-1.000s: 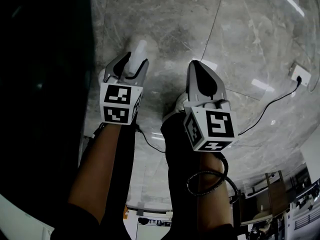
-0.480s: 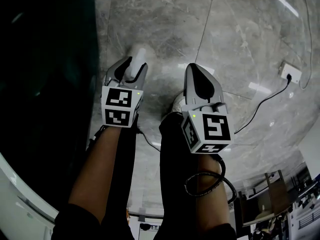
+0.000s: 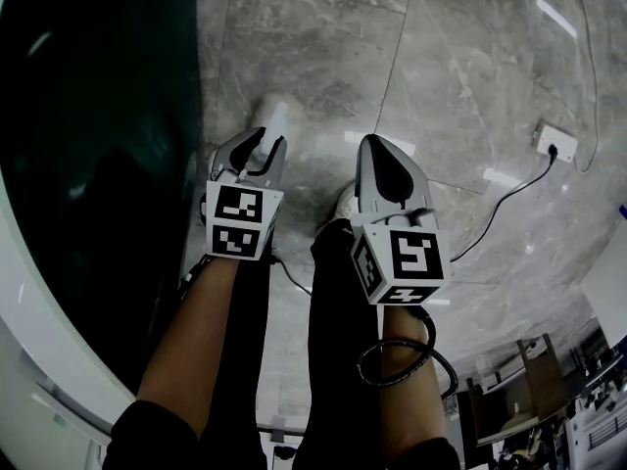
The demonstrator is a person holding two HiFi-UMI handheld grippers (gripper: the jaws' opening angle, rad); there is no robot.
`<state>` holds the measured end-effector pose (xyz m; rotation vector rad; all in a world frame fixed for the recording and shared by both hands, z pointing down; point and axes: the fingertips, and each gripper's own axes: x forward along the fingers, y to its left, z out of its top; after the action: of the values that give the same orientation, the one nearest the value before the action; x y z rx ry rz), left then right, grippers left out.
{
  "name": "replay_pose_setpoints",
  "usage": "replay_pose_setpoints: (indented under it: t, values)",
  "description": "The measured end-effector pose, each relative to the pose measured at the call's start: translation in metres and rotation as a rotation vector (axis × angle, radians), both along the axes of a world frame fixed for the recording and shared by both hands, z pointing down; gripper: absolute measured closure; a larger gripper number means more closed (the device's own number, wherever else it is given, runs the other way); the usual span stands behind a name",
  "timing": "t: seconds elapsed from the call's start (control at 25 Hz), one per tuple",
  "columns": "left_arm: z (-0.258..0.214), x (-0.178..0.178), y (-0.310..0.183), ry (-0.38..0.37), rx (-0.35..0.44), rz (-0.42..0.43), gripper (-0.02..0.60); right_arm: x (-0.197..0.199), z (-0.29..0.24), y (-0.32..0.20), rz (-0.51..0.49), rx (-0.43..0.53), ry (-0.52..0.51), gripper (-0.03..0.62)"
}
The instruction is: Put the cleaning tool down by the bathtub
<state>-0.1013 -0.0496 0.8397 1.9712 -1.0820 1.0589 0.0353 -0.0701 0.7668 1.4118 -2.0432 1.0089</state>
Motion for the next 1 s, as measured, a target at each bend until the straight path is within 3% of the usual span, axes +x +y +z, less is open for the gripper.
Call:
replay_pose_setpoints:
  t: [1.0]
  values:
    - [-0.109,0.003,-0.019,0.012,0.094,0.046,0.566,0.002,-0.108,-0.002,0.059,0.061,0.022,0.571]
